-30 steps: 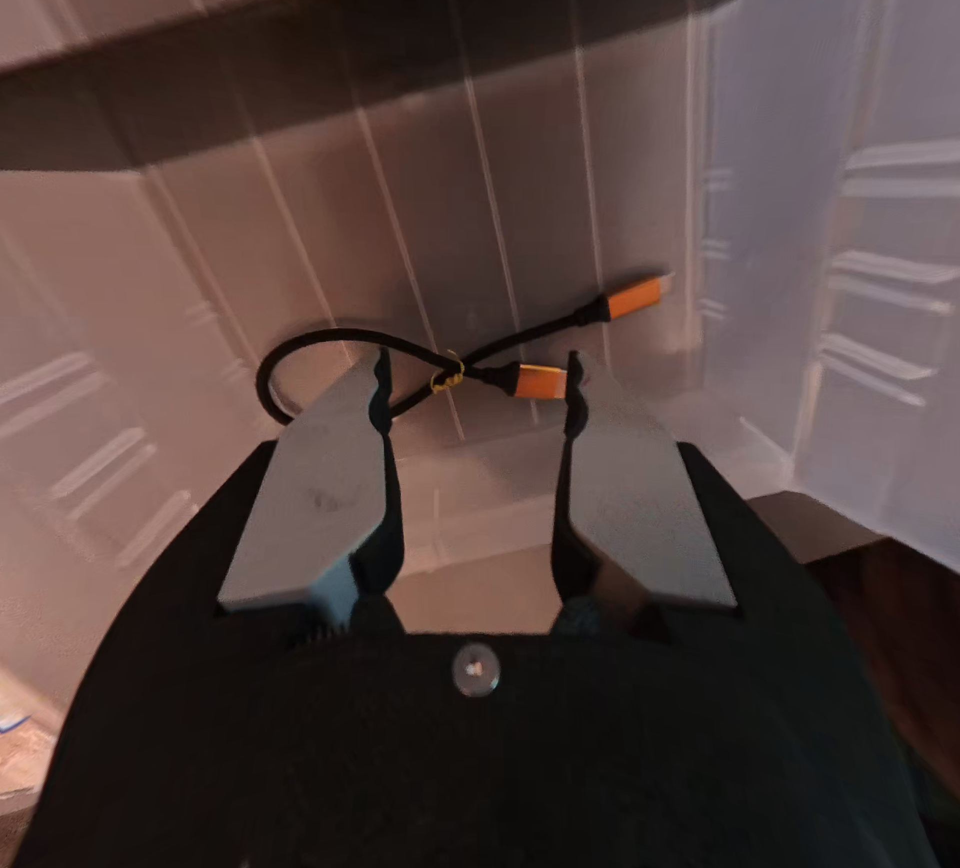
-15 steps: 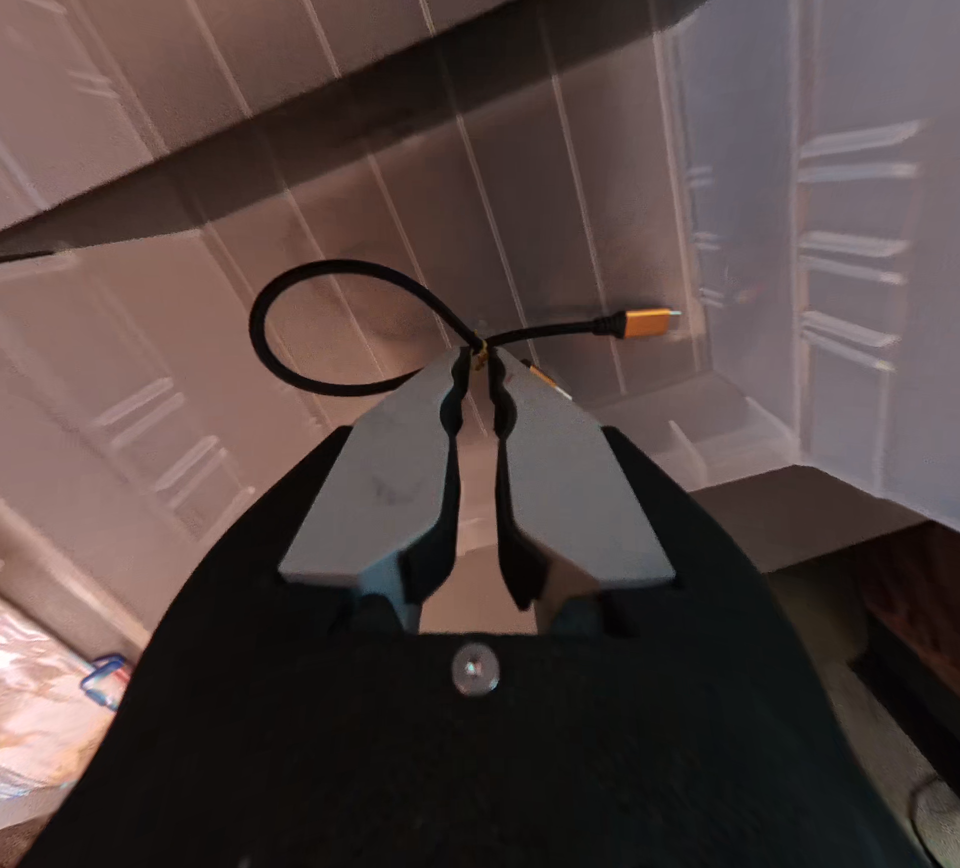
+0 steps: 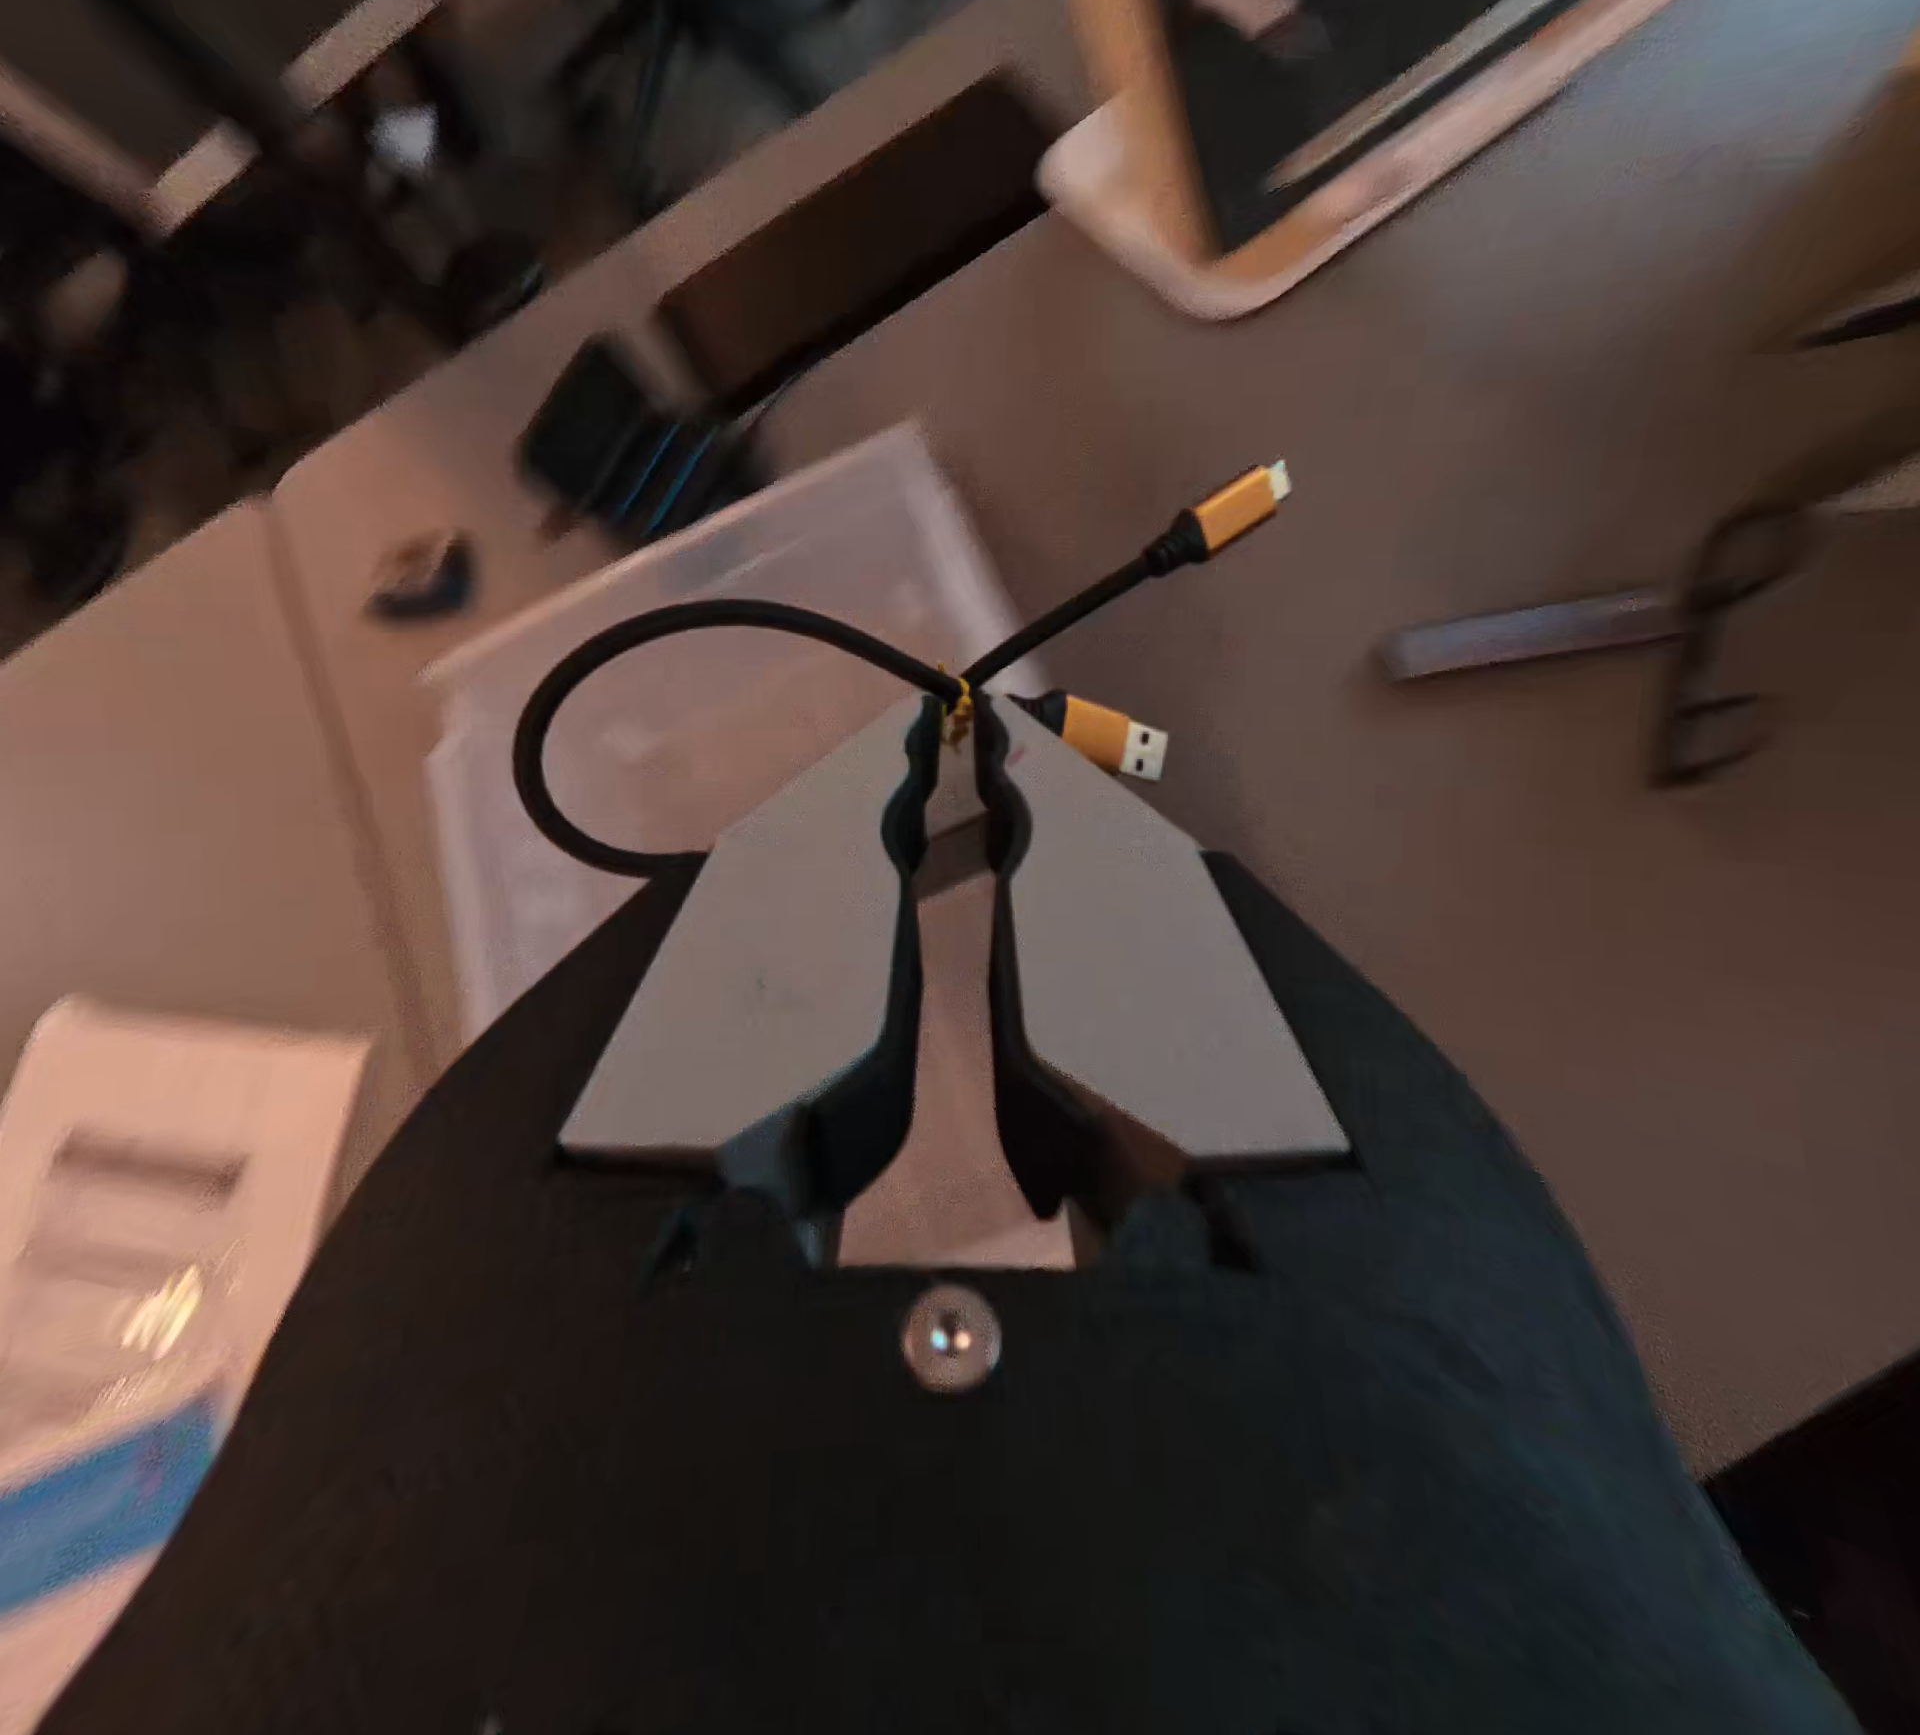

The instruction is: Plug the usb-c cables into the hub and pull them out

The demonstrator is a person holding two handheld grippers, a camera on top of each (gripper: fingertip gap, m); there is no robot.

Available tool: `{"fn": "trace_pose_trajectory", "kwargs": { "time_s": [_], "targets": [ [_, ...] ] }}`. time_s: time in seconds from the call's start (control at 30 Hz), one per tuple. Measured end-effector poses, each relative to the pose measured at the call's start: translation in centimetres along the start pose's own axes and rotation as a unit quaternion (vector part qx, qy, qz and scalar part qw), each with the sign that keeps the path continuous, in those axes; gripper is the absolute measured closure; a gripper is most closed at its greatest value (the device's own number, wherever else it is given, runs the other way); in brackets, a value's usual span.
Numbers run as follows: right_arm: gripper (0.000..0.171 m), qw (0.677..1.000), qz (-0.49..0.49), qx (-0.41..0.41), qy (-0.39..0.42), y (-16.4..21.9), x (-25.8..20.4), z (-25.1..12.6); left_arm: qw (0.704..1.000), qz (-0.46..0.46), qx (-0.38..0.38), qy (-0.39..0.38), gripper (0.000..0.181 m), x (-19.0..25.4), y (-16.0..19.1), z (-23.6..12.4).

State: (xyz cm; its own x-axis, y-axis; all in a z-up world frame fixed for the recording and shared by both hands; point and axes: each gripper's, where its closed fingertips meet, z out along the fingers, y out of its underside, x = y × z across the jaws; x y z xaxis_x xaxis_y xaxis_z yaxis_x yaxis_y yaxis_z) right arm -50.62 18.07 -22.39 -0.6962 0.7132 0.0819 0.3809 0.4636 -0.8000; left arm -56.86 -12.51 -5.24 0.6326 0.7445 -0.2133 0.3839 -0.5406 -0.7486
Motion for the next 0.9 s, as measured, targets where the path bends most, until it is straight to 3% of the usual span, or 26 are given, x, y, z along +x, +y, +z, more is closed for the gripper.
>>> {"fn": "trace_pose_trajectory", "kwargs": {
  "time_s": [0.03, 0.23, 0.4, 0.47, 0.53, 0.63, 0.73, 0.9],
  "targets": [
    [0.111, 1.0, 0.001, 0.011, 0.003, -0.4, 0.2, -0.3, 0.999, 0.018, 0.018, 0.029, 0.178, 2.8, -1.4, 0.5],
    [0.109, 0.978, 0.018, 0.178, 0.104, -5.6, 4.1, -6.5, 0.967, 0.128, 0.044, 0.216, 0.177, 21.4, -4.7, 5.5],
    [0.119, 0.933, 0.058, 0.275, 0.224, -6.4, 8.9, -11.5, 0.915, 0.136, -0.009, 0.381, 0.176, 33.9, -1.9, 10.3],
    [0.112, 0.939, 0.079, 0.261, 0.208, -5.9, 9.2, -10.8, 0.914, 0.133, -0.037, 0.382, 0.174, 36.3, -0.6, 12.9],
    [0.109, 0.95, 0.093, 0.238, 0.181, -5.3, 8.8, -9.6, 0.92, 0.146, -0.041, 0.361, 0.16, 36.9, -0.2, 14.8],
    [0.108, 0.96, 0.093, 0.208, 0.162, -4.5, 8.2, -7.9, 0.917, 0.133, 0.042, 0.374, 0.165, 36.2, -2.6, 14.3],
    [0.107, 0.969, 0.087, 0.182, 0.139, -3.8, 7.4, -6.4, 0.92, 0.091, 0.09, 0.37, 0.163, 32.8, -4.0, 13.7],
    [0.111, 0.987, 0.067, 0.141, 0.027, -3.4, 2.8, -3.7, 0.968, 0.086, 0.089, 0.219, 0.166, 23.8, -1.4, 17.0]
  ]
}}
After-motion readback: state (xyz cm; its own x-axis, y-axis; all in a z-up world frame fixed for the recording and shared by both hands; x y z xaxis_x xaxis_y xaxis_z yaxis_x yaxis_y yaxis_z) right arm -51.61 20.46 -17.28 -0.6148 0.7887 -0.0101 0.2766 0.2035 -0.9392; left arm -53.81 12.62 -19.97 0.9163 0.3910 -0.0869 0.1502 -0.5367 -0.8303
